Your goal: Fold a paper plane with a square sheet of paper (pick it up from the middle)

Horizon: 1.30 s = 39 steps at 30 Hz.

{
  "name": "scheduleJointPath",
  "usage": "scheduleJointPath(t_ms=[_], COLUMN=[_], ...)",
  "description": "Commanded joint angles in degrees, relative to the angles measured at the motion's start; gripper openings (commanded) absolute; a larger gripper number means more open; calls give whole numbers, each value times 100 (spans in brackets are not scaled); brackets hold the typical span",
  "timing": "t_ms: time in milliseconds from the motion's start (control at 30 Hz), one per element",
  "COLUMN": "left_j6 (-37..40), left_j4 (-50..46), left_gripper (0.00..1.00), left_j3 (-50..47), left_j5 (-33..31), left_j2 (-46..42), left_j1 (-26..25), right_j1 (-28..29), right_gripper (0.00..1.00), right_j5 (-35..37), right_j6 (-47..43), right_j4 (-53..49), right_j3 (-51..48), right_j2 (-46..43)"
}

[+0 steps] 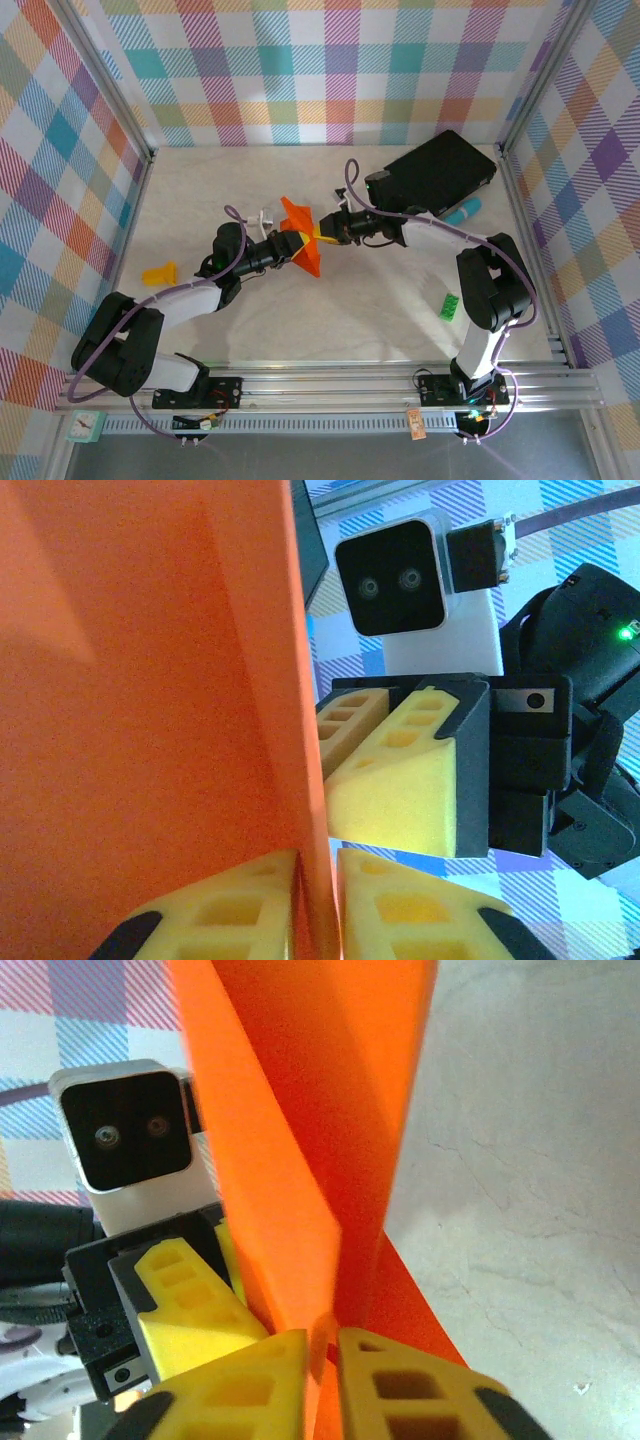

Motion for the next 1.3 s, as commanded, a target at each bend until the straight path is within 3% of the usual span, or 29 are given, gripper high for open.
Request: scheduleJointPath(t_ms=[0, 133, 267, 433, 600, 800, 1000, 1267], left_j6=[219, 465, 806, 1814, 3221, 4069, 4301, 4343], left_j4=[-167, -553, -1150, -3211, -6101, -8112, -8844, -9273], left_gripper=[15, 13, 12, 12, 12, 11, 10, 10], left_j3=[142, 215, 389, 1012, 2182, 3428, 4073, 4673], left_j5=[-67, -135, -241, -847, -2487, -5184, -7144, -8710], left_j2=[-182, -302, -462, -680, -513, 406, 1495, 3046], left_j1=[-49, -49, -49, -49, -240, -849, -1373, -1971], right_j1=[-137, -316, -448, -505, -512, -546, -643, -951], right_gripper=[26, 41, 50, 60, 73, 77, 76, 76], right_j5=[24, 259, 670, 1422, 2641, 3829, 4276, 4332], right_j6=[-21, -36, -233, -678, -1142, -1129, -976, -684], right_j4=[92, 59, -209, -712, -1133, -1362, -1560, -1572], right_j3=[-158, -336, -498, -616, -856, -1189, -1376, -1632], right_j2=[-338, -539, -755, -1069, -1539, -1958, -2145, -2226])
